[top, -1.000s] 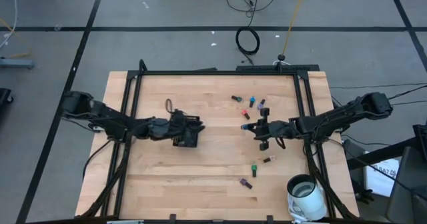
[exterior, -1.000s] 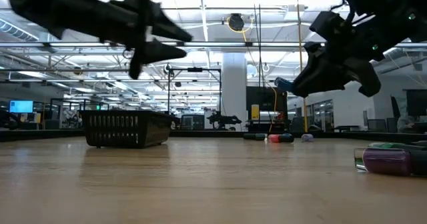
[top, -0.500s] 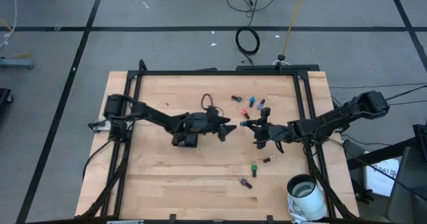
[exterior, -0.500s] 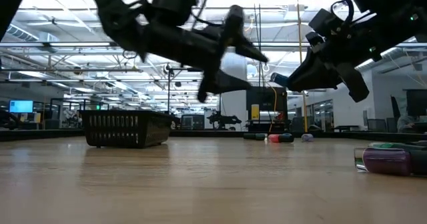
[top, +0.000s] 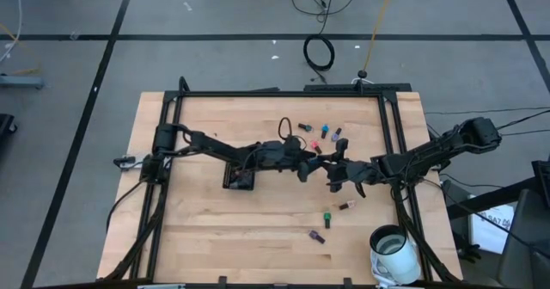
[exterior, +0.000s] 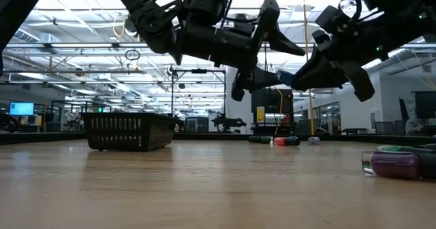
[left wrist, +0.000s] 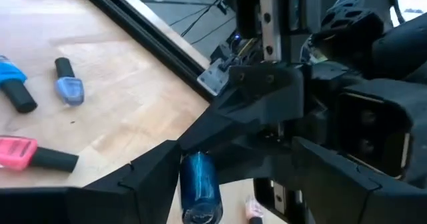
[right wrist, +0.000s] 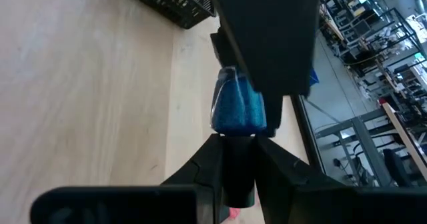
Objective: Pick & Place Nail Polish
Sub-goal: Put the dark blue nail polish into the basket
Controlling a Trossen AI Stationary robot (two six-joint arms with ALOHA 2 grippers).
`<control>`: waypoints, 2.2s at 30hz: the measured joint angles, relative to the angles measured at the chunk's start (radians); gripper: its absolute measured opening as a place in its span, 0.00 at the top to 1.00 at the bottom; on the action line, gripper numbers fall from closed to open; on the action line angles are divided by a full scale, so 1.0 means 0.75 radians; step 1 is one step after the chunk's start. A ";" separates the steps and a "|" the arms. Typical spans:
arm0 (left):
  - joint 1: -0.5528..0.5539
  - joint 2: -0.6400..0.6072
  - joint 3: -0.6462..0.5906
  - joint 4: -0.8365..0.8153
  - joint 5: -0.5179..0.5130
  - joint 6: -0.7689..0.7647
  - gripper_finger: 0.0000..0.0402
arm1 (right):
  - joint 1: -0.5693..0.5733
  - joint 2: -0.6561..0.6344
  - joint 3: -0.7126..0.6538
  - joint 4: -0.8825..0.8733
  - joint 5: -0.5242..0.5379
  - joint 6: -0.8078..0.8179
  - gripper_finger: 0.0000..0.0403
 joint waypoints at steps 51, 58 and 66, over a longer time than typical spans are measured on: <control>0.027 -0.003 0.007 -0.093 -0.034 0.054 0.87 | -0.001 0.000 0.000 0.058 0.056 0.014 0.84; 0.050 -0.030 0.005 -0.130 0.025 0.150 0.87 | -0.001 -0.004 0.000 0.042 0.062 0.247 0.61; 0.068 -0.181 0.005 -0.403 -0.074 0.389 0.87 | -0.001 -0.133 0.000 -0.100 0.057 0.461 0.48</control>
